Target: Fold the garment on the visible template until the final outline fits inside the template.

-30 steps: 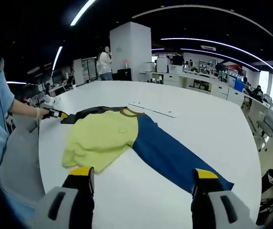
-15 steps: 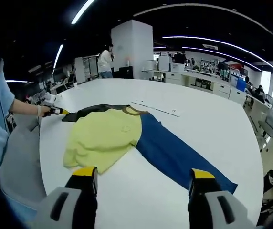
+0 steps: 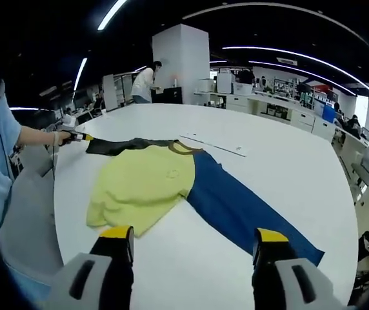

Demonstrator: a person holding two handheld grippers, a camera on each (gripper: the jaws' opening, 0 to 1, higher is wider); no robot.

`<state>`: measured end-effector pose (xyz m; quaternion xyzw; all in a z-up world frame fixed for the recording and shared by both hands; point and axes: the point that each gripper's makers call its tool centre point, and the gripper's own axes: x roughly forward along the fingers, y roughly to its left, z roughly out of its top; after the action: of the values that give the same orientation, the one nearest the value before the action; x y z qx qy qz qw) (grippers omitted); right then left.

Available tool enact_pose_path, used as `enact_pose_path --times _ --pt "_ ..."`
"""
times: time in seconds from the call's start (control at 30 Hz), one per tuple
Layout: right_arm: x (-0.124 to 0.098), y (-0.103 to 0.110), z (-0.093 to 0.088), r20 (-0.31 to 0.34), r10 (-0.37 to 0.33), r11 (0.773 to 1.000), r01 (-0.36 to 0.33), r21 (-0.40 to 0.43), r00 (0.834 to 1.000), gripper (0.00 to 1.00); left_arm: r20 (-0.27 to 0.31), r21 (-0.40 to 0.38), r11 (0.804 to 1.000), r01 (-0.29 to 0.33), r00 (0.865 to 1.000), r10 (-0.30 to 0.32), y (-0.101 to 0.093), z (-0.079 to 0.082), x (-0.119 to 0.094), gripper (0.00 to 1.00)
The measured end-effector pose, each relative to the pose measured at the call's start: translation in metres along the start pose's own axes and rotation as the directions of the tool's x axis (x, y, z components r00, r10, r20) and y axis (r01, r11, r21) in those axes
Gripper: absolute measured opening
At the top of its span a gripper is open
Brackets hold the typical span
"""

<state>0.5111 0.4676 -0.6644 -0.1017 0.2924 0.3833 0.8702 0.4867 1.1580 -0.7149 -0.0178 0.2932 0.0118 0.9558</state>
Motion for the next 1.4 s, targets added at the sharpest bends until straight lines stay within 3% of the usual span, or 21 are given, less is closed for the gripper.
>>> enact_pose_path --times 0.17,0.4,0.5,0.67,0.9,1.13,1.27,1.4 --pt "-0.003 0.005 -0.003 -0.014 -0.004 1.000 0.004 0.001 1.000 0.75 -0.021 0.041 0.999 -0.025 0.999 0.026 0.021 0.009 0.012 0.00" --pt "-0.013 0.003 -0.011 -0.026 -0.021 1.000 0.021 0.014 0.999 0.74 -0.088 0.085 0.996 -0.025 0.996 0.032 0.028 -0.002 0.032 0.00" --pt "-0.018 0.003 -0.015 -0.030 -0.031 0.999 0.031 0.017 0.999 0.74 -0.115 0.000 0.999 -0.052 0.992 0.052 0.031 -0.010 0.033 0.00" --pt "-0.023 0.001 -0.022 -0.027 -0.048 0.998 0.049 0.039 0.999 0.74 -0.138 0.053 0.997 -0.050 0.989 0.056 0.032 -0.017 0.037 0.00" --pt "-0.023 0.001 -0.030 -0.038 -0.053 0.997 0.055 0.053 0.998 0.74 -0.152 0.060 0.996 -0.064 0.986 0.072 0.032 -0.024 0.040 0.00" --pt "-0.021 -0.001 -0.026 -0.028 -0.058 0.997 0.059 0.057 0.998 0.73 -0.162 0.067 0.995 -0.079 0.983 0.089 0.034 -0.036 0.043 0.00" --pt "-0.021 -0.003 -0.027 -0.036 -0.057 0.997 0.059 0.058 0.998 0.72 -0.143 0.034 0.996 -0.083 0.986 0.087 0.036 -0.035 0.042 0.01" --pt "-0.021 -0.006 -0.024 -0.033 -0.062 0.996 0.064 0.058 0.998 0.72 -0.144 0.057 0.995 -0.080 0.986 0.087 0.036 -0.034 0.042 0.01"
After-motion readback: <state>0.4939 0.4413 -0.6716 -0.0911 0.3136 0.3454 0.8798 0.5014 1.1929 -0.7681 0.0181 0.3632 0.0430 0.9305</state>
